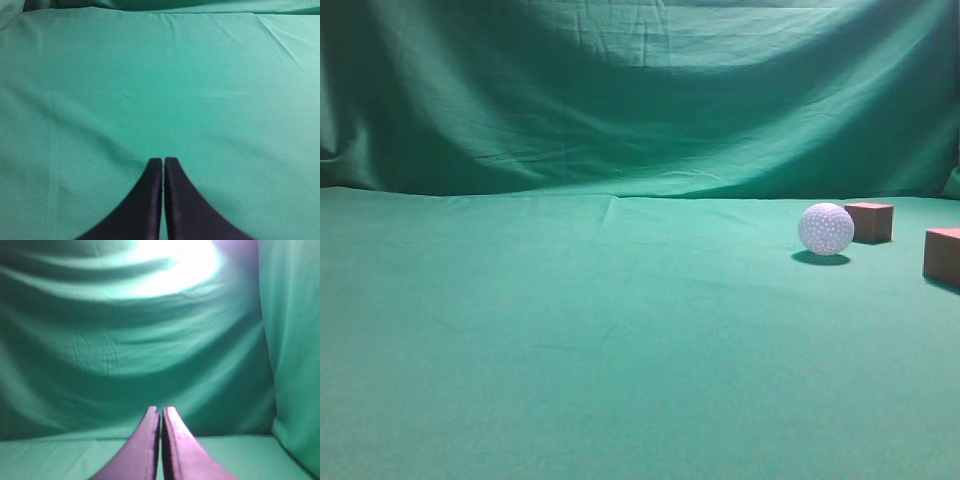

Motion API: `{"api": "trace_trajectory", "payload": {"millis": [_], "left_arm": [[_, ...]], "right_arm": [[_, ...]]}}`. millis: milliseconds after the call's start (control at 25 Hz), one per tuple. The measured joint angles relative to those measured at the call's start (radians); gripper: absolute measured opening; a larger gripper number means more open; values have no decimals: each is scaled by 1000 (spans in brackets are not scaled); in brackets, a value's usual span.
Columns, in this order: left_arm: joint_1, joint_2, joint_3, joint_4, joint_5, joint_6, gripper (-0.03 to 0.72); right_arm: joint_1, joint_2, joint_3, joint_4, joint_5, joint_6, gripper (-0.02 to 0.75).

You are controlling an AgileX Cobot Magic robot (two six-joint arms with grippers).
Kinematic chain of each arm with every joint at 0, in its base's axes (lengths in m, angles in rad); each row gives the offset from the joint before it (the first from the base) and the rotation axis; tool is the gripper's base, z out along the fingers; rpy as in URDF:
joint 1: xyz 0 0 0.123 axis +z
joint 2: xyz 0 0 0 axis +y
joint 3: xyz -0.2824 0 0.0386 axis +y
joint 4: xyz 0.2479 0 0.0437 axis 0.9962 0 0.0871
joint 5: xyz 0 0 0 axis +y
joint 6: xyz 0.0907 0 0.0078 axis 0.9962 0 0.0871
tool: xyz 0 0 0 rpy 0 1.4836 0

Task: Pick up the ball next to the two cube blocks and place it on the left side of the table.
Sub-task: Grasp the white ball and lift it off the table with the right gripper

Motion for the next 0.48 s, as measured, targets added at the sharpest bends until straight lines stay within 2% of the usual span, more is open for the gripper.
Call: {"api": "trace_trajectory", "payload": {"millis": [280, 480], "left_arm": [[0, 0, 0, 0, 0, 0, 0], [0, 0, 0, 0, 0, 0, 0]], "right_arm": [[1, 425, -389, 2, 513, 21, 0], [1, 721, -541, 46, 658, 3, 0]]}}
